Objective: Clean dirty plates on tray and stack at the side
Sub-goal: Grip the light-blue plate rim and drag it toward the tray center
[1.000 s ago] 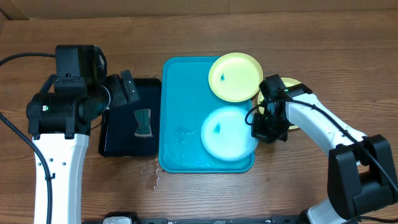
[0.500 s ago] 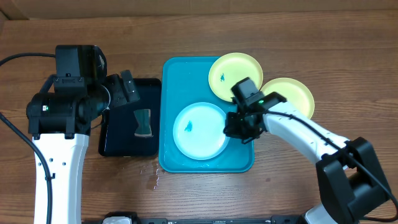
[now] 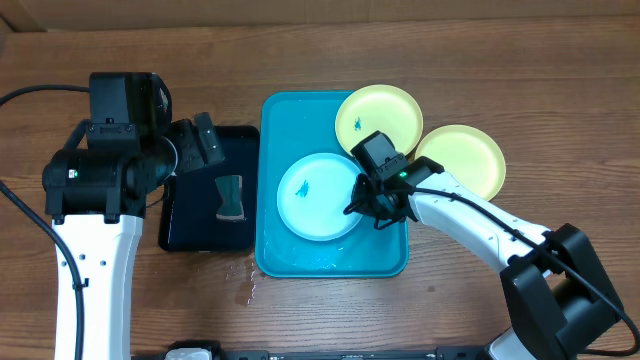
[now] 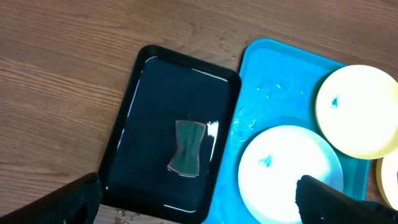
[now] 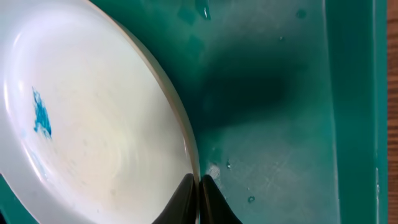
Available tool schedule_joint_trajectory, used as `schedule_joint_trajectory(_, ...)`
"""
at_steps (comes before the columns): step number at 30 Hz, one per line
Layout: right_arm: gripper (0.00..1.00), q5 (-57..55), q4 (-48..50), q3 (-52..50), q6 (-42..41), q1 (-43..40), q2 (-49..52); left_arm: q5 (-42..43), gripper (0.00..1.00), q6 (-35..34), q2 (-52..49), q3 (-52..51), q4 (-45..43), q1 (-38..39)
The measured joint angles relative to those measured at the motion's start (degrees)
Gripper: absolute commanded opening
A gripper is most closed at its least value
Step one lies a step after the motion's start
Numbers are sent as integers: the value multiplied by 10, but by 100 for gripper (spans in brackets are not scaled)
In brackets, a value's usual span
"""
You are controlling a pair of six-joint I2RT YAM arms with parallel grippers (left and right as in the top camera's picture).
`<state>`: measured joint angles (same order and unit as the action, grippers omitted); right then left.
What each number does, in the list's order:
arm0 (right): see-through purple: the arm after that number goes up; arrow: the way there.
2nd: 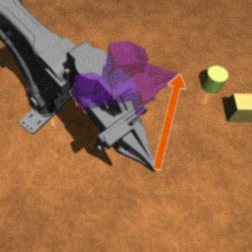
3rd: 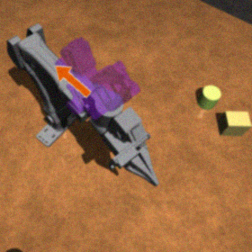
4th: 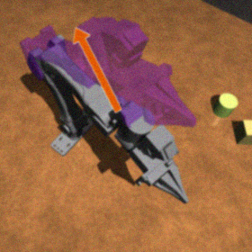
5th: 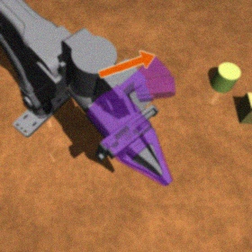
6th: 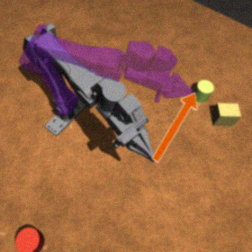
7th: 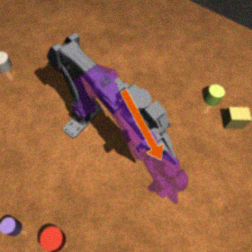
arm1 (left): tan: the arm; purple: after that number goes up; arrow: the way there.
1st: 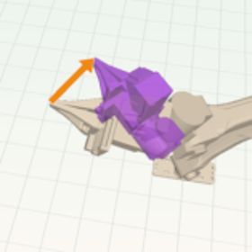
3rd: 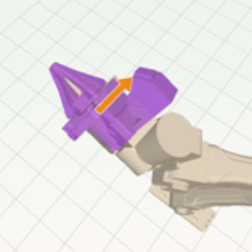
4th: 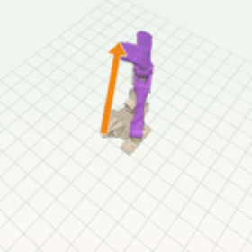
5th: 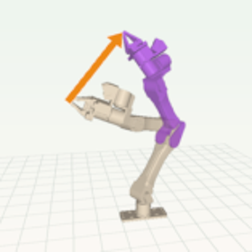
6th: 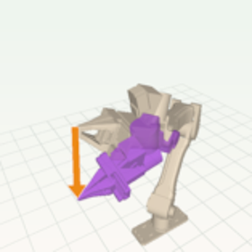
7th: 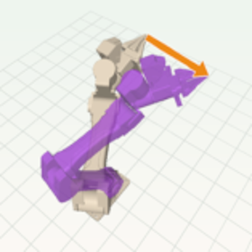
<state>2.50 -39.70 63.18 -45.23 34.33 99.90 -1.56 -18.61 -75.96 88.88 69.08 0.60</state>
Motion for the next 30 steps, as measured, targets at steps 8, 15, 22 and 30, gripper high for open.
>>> schedule_joint_trajectory(8, 43, -17, 2, 0, -11, 0, 0, 0, 100, 0, 0, 0, 0, 0)
schedule_joint_trajectory(15, 52, -26, 2, 0, -13, 0, 0, 0, 100, 0, 0, 0, 0, 0)
schedule_joint_trajectory(22, 51, -46, -6, 0, -20, 0, 0, 0, 100, 0, 0, 0, 0, 0)
schedule_joint_trajectory(30, 49, -63, 5, -15, -72, 3, 0, 0, 100, 0, 0, 0, 0, 0)
